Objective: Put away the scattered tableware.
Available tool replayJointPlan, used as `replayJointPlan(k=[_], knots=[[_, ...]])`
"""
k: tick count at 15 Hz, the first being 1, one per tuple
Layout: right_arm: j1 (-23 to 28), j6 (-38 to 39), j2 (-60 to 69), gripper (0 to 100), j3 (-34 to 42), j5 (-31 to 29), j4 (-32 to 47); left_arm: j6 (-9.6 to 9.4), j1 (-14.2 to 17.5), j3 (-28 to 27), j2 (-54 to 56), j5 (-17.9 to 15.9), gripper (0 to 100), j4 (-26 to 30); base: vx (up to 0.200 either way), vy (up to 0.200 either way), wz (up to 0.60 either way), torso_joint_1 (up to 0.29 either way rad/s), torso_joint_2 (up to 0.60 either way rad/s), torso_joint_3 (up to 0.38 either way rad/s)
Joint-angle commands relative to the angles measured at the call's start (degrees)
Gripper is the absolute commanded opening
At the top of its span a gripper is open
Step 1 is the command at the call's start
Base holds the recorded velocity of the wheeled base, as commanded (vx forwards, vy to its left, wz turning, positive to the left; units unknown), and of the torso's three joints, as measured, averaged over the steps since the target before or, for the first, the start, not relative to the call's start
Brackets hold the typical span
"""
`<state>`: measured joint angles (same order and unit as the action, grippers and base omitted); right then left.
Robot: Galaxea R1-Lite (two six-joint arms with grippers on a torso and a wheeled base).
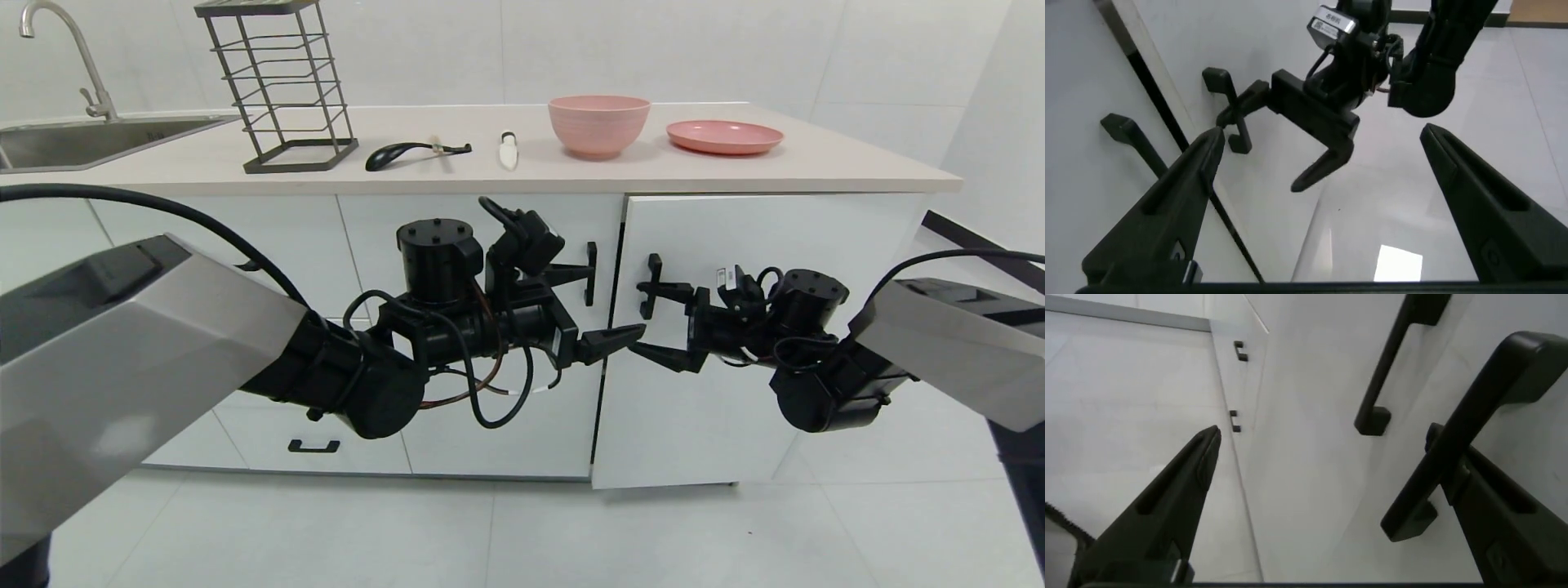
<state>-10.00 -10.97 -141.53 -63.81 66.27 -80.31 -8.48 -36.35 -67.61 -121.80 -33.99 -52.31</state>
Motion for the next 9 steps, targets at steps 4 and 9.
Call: replayJointPlan(k=[4,9], knots=[[1.7,-0.1,4.7,100,9.8,4.2,-1.6,-0.04,0.0,-2.4,-1.8,-0.3,100,-0.1,0.000,0.000,0.00,0.000,0.00,0.000],[1.6,-0.4,12.5,100,23.3,4.7,-3.8,0.14,-1.5,-10.0,-7.4,-1.1,100,0.0,0.000,0.000,0.00,0.000,0.00,0.000]])
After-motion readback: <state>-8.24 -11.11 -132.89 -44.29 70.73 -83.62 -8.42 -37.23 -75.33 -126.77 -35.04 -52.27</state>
